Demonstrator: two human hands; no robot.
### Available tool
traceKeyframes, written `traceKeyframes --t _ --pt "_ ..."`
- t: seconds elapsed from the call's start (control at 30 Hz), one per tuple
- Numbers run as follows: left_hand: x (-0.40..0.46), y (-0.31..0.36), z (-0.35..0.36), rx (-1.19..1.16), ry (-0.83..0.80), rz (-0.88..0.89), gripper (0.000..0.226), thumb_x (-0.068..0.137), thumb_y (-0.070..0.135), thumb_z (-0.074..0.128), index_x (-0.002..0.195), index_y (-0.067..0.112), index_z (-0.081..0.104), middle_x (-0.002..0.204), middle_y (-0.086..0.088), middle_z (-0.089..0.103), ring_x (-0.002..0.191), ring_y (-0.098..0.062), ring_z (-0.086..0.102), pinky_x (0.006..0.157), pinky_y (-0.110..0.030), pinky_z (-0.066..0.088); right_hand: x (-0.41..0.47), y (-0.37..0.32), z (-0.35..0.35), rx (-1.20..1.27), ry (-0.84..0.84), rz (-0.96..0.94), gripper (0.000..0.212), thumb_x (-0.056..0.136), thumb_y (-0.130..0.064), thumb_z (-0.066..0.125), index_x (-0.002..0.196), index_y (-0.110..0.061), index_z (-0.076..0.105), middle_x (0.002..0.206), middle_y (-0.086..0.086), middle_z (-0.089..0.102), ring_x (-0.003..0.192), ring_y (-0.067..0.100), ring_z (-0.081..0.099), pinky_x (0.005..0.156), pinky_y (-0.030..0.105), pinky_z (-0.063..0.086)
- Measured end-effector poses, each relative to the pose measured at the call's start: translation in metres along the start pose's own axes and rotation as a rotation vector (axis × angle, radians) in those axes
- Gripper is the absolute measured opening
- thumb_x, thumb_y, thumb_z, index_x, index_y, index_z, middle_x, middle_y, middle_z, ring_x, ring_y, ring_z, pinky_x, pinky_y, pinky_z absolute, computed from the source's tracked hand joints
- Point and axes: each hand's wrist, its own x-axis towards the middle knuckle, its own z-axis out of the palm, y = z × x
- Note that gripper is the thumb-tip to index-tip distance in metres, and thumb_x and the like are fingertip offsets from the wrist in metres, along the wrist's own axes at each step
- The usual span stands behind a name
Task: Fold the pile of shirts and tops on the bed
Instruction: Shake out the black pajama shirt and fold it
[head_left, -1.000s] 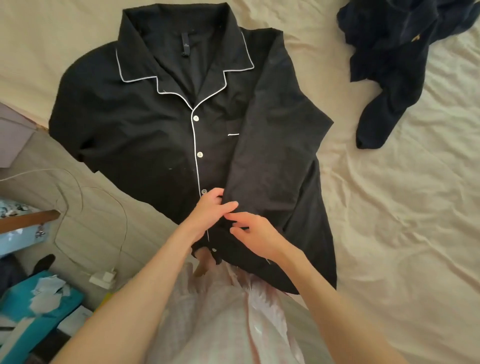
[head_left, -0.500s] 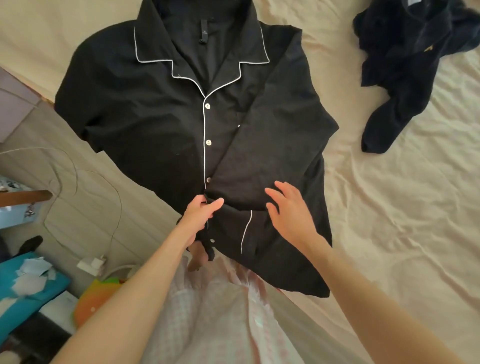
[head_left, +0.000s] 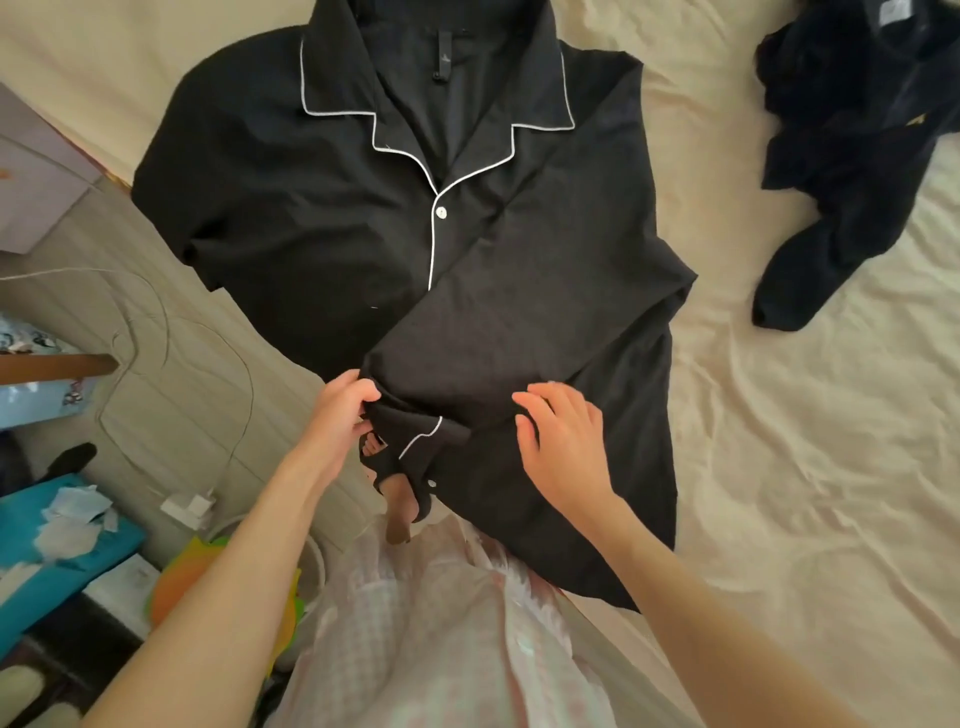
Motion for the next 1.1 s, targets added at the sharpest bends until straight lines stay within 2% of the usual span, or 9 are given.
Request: traceKeyframes --t 0.03,0.13,0.2,0.4,0.5,0.63,0.8,0.97,1.1 --pt "0.001 0.000 -0.002 0.067 0.006 -0.010 0.021 0.092 0.007 0.044 0.109 0.012 0.055 0.103 -0.007 0.057 0.101 -0.024 0.053 0.080 -0.033 0.047 0.006 0.002 0.001 -0.046 0.017 -0.031 0.031 0.090 -0.025 0.047 0.110 -0.014 0.068 0.117 0.005 0.064 0.117 0.025 0.056 0.095 0.047 0.044" --pt "0.010 -0.007 0.006 0.255 0.053 -0.089 0.046 0.093 0.031 0.054 0.133 0.013 0.041 0.125 -0.008 0.052 0.108 -0.022 0.050 0.080 -0.029 0.038 0.025 0.003 0.003 -0.130 -0.007 -0.097 0.036 0.088 -0.021 0.061 0.123 -0.012 0.061 0.134 0.013 0.054 0.131 0.032 0.044 0.105 0.052 0.033" --pt "0.016 -0.010 0.015 0.288 0.160 -0.081 0.056 0.090 0.042 0.058 0.134 0.012 0.039 0.133 -0.008 0.047 0.116 -0.026 0.048 0.080 -0.031 0.038 0.039 0.003 0.003 -0.178 -0.044 -0.133 0.046 0.086 -0.023 0.065 0.129 -0.013 0.056 0.140 0.015 0.048 0.134 0.034 0.040 0.105 0.056 0.031" --pt "0.039 -0.004 0.030 0.147 0.381 -0.132 0.066 0.081 0.056 0.061 0.127 0.015 0.038 0.133 -0.009 0.042 0.114 -0.031 0.048 0.093 -0.044 0.045 0.059 0.002 0.010 -0.356 -0.238 -0.268 0.058 0.087 -0.039 0.061 0.140 -0.023 0.044 0.153 0.014 0.029 0.141 0.036 0.024 0.107 0.061 0.023" --pt "0.041 0.000 0.032 0.196 0.353 -0.100 0.064 0.080 0.047 0.066 0.127 0.016 0.036 0.131 -0.007 0.037 0.109 -0.031 0.049 0.091 -0.048 0.049 0.059 -0.001 0.014 -0.410 -0.328 -0.340 0.062 0.085 -0.043 0.062 0.141 -0.026 0.041 0.155 0.013 0.024 0.142 0.036 0.021 0.107 0.062 0.021" --pt "0.045 -0.011 0.016 0.487 0.243 -0.117 0.045 0.087 0.011 0.060 0.129 0.012 0.043 0.135 -0.011 0.040 0.114 -0.033 0.051 0.095 -0.042 0.048 0.060 0.000 0.017 -0.378 -0.427 -0.291 0.063 0.092 -0.040 0.053 0.148 -0.029 0.026 0.159 0.009 0.008 0.146 0.033 0.005 0.110 0.061 0.014" --pt "0.051 -0.028 -0.035 0.736 0.163 -0.145 0.037 0.092 0.005 0.050 0.129 0.010 0.052 0.128 -0.012 0.055 0.119 -0.032 0.051 0.101 -0.042 0.043 0.071 -0.005 0.015 -0.342 -0.523 -0.248 0.059 0.098 -0.041 0.039 0.150 -0.034 0.013 0.160 0.003 -0.007 0.146 0.027 -0.009 0.113 0.058 0.005" --pt "0.056 -0.026 -0.072 0.735 0.166 -0.138 0.033 0.091 0.000 0.049 0.122 0.009 0.056 0.129 -0.012 0.055 0.122 -0.028 0.048 0.102 -0.036 0.038 0.073 -0.012 0.012 -0.300 -0.551 -0.181 0.053 0.099 -0.040 0.039 0.149 -0.035 0.021 0.160 0.000 -0.003 0.147 0.024 -0.008 0.114 0.057 0.004" --pt "0.061 0.006 -0.100 0.628 0.224 -0.055 0.043 0.092 -0.003 0.044 0.133 0.010 0.045 0.138 -0.013 0.046 0.129 -0.028 0.041 0.104 -0.035 0.034 0.081 -0.036 0.005 -0.173 -0.413 -0.036 0.042 0.098 -0.038 0.042 0.137 -0.024 0.047 0.155 0.002 0.025 0.146 0.020 0.010 0.116 0.054 0.008"
